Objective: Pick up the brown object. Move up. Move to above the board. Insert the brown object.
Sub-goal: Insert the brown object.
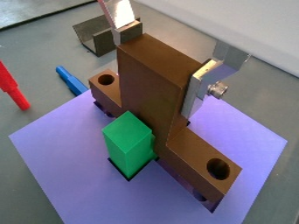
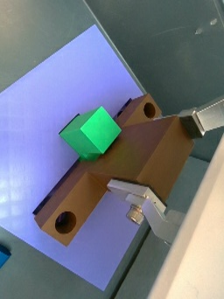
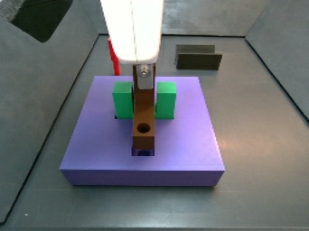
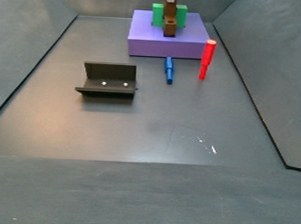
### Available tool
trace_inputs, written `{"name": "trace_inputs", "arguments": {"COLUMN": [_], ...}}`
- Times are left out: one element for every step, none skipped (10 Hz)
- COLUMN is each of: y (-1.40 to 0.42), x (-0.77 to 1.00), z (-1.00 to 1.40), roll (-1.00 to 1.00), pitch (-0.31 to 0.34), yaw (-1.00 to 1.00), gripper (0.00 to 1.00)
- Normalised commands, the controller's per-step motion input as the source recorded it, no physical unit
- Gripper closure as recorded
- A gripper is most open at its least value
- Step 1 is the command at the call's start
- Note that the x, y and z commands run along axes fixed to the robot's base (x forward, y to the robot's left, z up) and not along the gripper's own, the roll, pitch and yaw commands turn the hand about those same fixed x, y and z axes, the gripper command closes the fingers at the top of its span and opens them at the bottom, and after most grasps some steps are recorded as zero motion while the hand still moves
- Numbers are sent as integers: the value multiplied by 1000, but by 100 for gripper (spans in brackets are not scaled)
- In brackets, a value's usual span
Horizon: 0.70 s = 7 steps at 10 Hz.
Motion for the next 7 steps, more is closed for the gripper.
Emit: {"name": "trace_inputs", "arguments": {"y": [0, -86, -111, -166, -197, -46, 0], "x": [-66, -40, -17, 0, 0, 0, 0], "z": [-40, -3, -66, -40, -51, -157, -177], "roll": [-37, -31, 0, -11, 0, 0, 19], "pitch": [0, -29, -30, -24, -30, -20, 0], "yaw": [0, 0, 0, 0, -6, -29, 0], "gripper": [100, 100, 100, 100, 100, 100, 100]}}
